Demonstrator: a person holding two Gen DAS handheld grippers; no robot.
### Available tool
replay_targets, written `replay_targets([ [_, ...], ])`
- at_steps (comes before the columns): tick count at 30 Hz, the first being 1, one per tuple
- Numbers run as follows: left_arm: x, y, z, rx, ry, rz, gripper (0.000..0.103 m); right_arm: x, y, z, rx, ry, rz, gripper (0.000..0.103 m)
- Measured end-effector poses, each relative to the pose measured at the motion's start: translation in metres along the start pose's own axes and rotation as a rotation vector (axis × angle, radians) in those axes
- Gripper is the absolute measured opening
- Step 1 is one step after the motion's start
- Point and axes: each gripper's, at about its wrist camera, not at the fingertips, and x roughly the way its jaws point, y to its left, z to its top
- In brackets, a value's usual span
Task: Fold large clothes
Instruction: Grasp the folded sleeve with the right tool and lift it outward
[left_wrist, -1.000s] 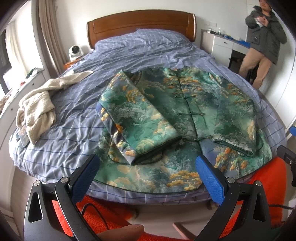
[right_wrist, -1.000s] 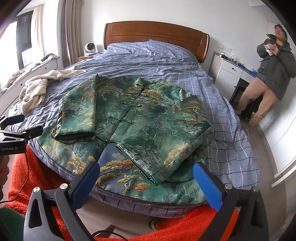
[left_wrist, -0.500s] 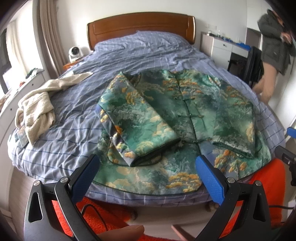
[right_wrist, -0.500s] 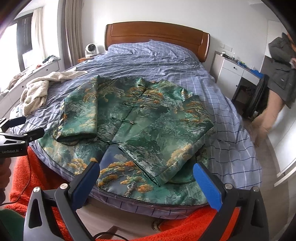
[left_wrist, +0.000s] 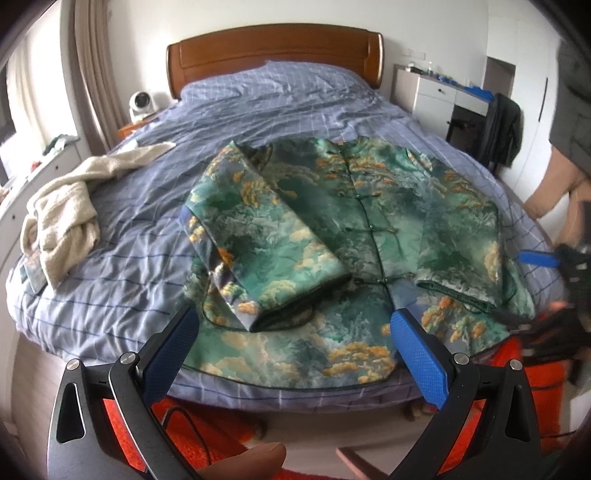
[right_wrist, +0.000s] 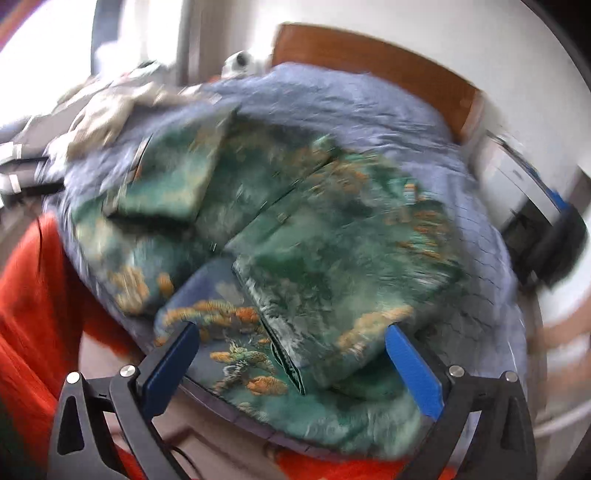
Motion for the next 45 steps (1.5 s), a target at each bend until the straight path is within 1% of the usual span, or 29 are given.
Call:
replay_targets([
  [3,0.0,0.002,-0.004,-0.004,0.009,0.026,0.103,0.042,-0.002,-0.005,-0.082,0.063,-0.014,0.101],
  [5,0.0,0.004,-0.007,0.004,0.01,0.055,0.103,0.062,-0.007,-0.009,-0.11,0.064,-0.033,0.095],
  [6,0.0,0.006,-0.009,0.004,0.012,0.063,0.103,0.071,-0.011,-0.01,-0.109,0.079,-0.036,0.084],
  [7,0.0,0.008,-0.011,0.003,0.017,0.07,0.103,0.081,-0.018,-0.011,-0.085,0.102,-0.013,0.068],
  [8,0.002,0.01,-0.013,-0.002,0.023,0.074,0.103,0.084,-0.024,-0.011,-0.056,0.112,0.017,0.056],
  [9,0.003,0.011,-0.015,-0.006,0.029,0.076,0.103,0.083,-0.032,-0.011,-0.013,0.116,0.046,0.027],
  [10,0.004,0.013,-0.016,-0.011,0.035,0.079,0.103,0.076,-0.038,-0.009,0.025,0.104,0.042,0.016],
  [11,0.006,0.015,-0.018,-0.016,0.043,0.083,0.103,0.068,-0.041,-0.007,0.053,0.084,0.031,0.016],
  [13,0.008,0.016,-0.018,-0.015,0.046,0.086,0.103,0.034,-0.057,-0.001,0.152,-0.001,0.03,0.015],
  [14,0.009,0.016,-0.018,-0.012,0.044,0.086,0.103,0.019,-0.064,0.001,0.187,-0.035,0.014,0.015],
  [16,0.009,0.015,-0.015,-0.005,0.034,0.084,0.103,-0.026,-0.091,0.003,0.288,-0.14,-0.044,0.015],
  [17,0.009,0.014,-0.014,0.0,0.027,0.081,0.103,-0.043,-0.103,0.0,0.33,-0.177,-0.072,0.015],
  [19,0.01,0.013,-0.01,0.009,0.011,0.078,0.103,-0.083,-0.142,-0.011,0.449,-0.259,-0.162,0.015],
  [20,0.011,0.012,-0.008,0.013,0.005,0.076,0.103,-0.094,-0.158,-0.016,0.494,-0.281,-0.196,0.015],
  [22,0.013,0.011,-0.004,0.019,-0.003,0.078,0.103,-0.114,-0.196,-0.034,0.586,-0.317,-0.295,0.015],
  [25,0.016,0.012,0.0,0.029,-0.011,0.087,0.103,-0.111,-0.248,-0.063,0.688,-0.293,-0.384,0.015],
  [27,0.016,0.013,0.002,0.037,-0.023,0.101,0.103,-0.095,-0.278,-0.087,0.751,-0.241,-0.425,0.015],
  [30,0.015,0.019,0.003,0.042,-0.032,0.12,0.103,-0.063,-0.325,-0.136,0.913,-0.143,-0.441,0.015],
  [32,0.018,0.024,0.002,0.045,-0.027,0.13,0.103,-0.042,-0.342,-0.169,1.004,-0.079,-0.434,0.015],
  [34,0.023,0.027,0.002,0.048,-0.017,0.139,0.103,-0.02,-0.356,-0.199,1.108,-0.015,-0.429,0.025],
  [35,0.026,0.029,0.002,0.055,-0.01,0.139,0.103,-0.015,-0.358,-0.209,1.137,0.006,-0.435,0.028],
  [36,0.03,0.03,0.002,0.068,0.0,0.136,0.103,-0.009,-0.36,-0.219,1.164,0.037,-0.448,0.037],
  [37,0.034,0.03,0.002,0.085,0.004,0.13,0.103,-0.007,-0.36,-0.227,1.18,0.066,-0.487,0.041],
  [39,0.042,0.028,0.003,0.135,-0.001,0.115,0.103,-0.014,-0.355,-0.231,1.18,0.075,-0.552,0.041],
  [40,0.045,0.027,0.004,0.164,-0.007,0.103,0.103,-0.024,-0.348,-0.23,1.16,0.067,-0.597,0.041],
  [42,0.055,0.024,0.008,0.237,-0.006,0.062,0.103,-0.041,-0.331,-0.22,1.11,0.043,-0.642,0.042],
  [43,0.063,0.02,0.01,0.283,0.001,0.036,0.103,-0.055,-0.315,-0.211,1.062,0.0,-0.639,0.046],
  [44,0.074,0.016,0.011,0.33,0.014,0.004,0.103,-0.066,-0.306,-0.21,1.034,-0.028,-0.629,0.05],
  [45,0.086,0.011,0.012,0.371,0.03,-0.016,0.103,-0.074,-0.29,-0.202,1.004,-0.058,-0.614,0.057],
])
